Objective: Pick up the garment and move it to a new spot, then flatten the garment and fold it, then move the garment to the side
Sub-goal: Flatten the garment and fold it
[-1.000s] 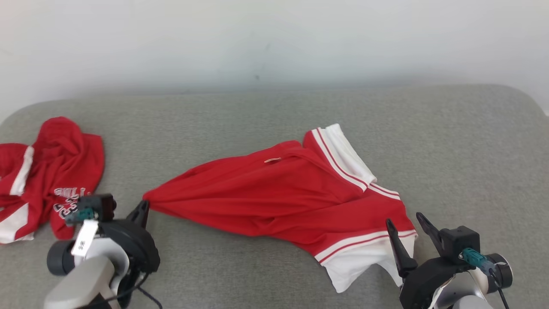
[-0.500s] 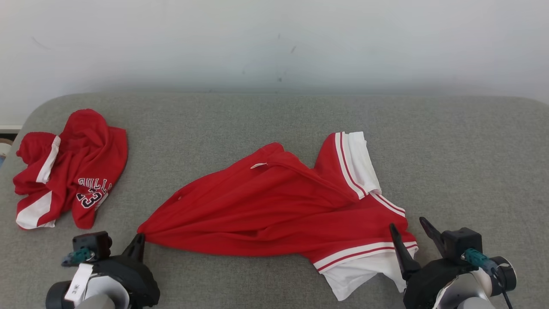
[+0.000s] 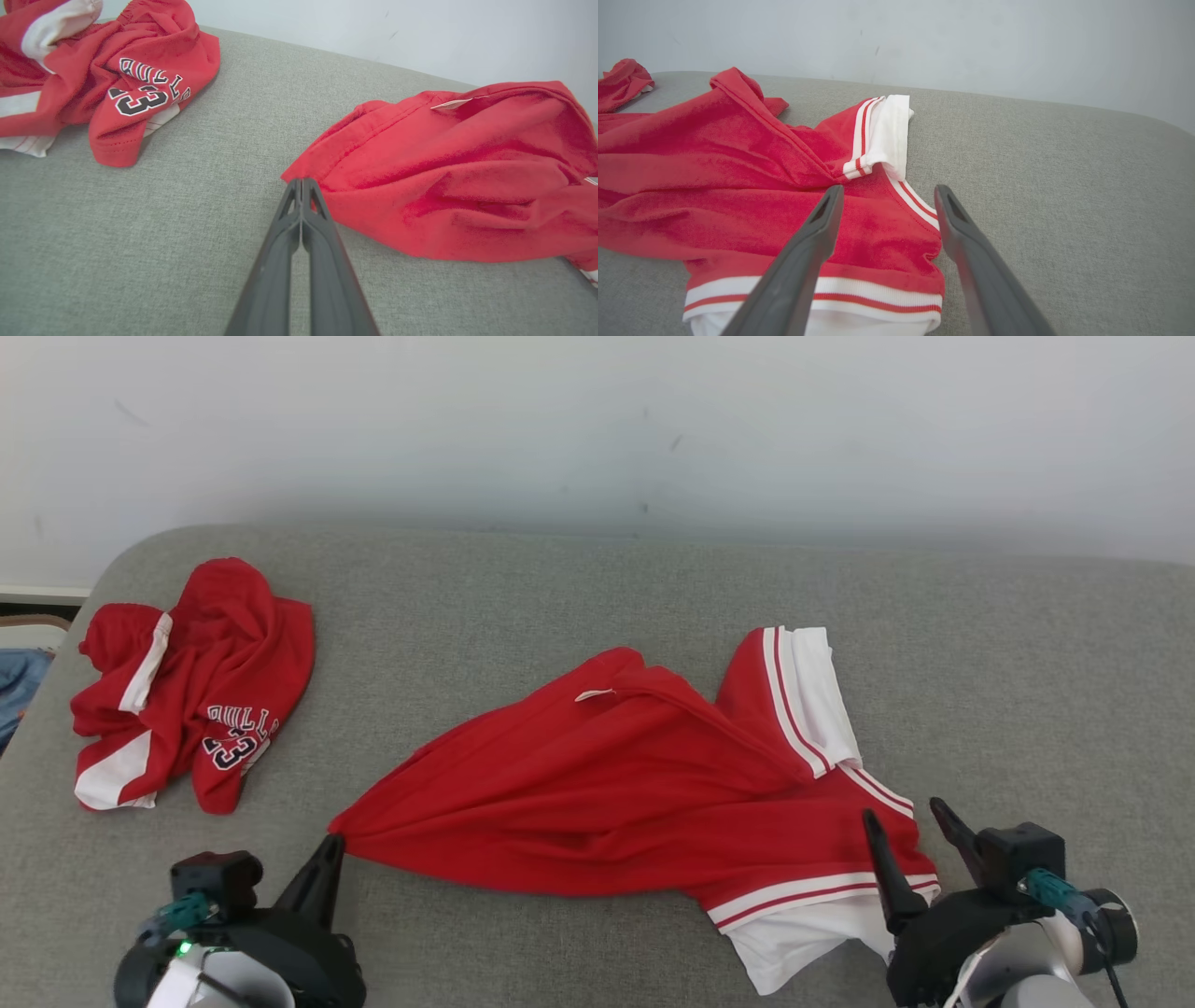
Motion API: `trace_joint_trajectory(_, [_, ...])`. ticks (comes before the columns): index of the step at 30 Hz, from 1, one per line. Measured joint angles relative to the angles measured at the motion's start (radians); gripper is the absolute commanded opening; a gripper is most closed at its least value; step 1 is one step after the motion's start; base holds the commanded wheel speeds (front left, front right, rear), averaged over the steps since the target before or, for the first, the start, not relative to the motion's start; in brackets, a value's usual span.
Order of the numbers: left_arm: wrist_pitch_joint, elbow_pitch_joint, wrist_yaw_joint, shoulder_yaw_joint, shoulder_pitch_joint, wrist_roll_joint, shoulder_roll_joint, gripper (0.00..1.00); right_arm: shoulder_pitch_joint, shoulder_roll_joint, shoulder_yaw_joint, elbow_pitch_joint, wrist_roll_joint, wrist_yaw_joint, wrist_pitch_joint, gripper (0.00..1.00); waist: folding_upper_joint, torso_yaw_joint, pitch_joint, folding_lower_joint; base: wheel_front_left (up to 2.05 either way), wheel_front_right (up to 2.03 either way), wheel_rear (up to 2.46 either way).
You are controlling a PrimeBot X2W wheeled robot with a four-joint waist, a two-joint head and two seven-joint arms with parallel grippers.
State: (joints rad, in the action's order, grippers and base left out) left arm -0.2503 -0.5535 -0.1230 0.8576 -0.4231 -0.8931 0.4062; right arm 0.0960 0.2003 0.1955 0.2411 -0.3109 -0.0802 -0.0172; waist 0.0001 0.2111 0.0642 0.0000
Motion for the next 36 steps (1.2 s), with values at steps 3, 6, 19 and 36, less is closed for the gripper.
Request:
trace_joint_trajectory(3, [0.0, 0.042, -0.001, -0.038, 0.024, 0.005, 0.022, 1.0, 0.016, -0.01, 0.016, 0.002, 0.0, 0.001, 0.008, 1.0, 0.0, 0.007, -0.006, 0.0, 0.0, 0.0, 0.0])
trace_joint_trajectory(6, [0.0, 0.096, -0.001, -0.082, 0.045, 0.034, 0.042, 1.0, 0.039, -0.017, 0.03, 0.004, 0.0, 0.007, 0.009, 1.0, -0.0001, 0.001, -0.007, 0.0, 0.0, 0.0, 0.0])
trace_joint_trajectory(19, [-0.001, 0.259, -0.001, -0.196, 0.021, 0.172, 0.017, 1.0, 0.034, -0.011, 0.034, 0.0, 0.0, 0.007, 0.018, 1.0, 0.0, -0.022, 0.012, 0.0, 0.0, 0.0, 0.0])
trace_joint_trajectory(36, [0.395, 0.009, 0.23, -0.184, -0.406, -0.024, 0.059, 1.0, 0.138, -0.015, 0.072, -0.02, 0.014, 0.029, 0.044, 1.0, 0.0, -0.117, 0.118, 0.0, 0.0, 0.0, 0.0])
